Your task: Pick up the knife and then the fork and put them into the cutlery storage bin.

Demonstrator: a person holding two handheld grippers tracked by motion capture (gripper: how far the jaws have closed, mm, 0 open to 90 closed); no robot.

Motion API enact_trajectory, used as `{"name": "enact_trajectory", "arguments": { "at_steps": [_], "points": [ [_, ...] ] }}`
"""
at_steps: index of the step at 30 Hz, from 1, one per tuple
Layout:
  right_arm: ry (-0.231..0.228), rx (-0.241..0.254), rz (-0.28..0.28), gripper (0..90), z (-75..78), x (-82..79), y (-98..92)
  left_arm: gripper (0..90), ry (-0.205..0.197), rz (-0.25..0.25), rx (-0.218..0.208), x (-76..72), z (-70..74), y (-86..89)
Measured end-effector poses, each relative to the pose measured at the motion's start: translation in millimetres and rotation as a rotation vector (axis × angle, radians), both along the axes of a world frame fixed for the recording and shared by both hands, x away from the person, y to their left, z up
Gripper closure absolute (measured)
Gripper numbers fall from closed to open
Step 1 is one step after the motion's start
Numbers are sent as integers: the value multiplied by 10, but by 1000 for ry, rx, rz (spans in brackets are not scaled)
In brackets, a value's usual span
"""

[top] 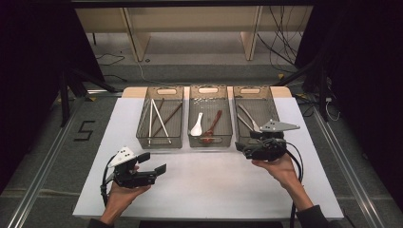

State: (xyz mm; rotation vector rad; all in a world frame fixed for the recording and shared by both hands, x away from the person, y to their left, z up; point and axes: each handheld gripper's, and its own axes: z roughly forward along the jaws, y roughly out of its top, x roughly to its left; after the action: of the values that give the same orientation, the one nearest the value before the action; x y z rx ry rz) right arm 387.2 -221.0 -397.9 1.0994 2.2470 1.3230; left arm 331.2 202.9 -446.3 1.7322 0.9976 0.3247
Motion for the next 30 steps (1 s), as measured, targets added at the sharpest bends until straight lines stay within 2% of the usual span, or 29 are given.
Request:
{"name": "enact_trajectory", "arguments": {
  "at_steps": [6,10,14,30],
  "points": [
    [-2,25,10,252,-90,-107,1,158,5,1,1,9,-2,-10],
    [-20,18,18,244,-119,-172,13,158,7,1,2,21,-4,-16],
    [-21,40,23,240,-139,-229,-4,158,11,3,4,32,-7,-16],
    [-39,51,11,206,-297,-519,-111,158,10,-10,9,10,-16,-13]
  ]
}}
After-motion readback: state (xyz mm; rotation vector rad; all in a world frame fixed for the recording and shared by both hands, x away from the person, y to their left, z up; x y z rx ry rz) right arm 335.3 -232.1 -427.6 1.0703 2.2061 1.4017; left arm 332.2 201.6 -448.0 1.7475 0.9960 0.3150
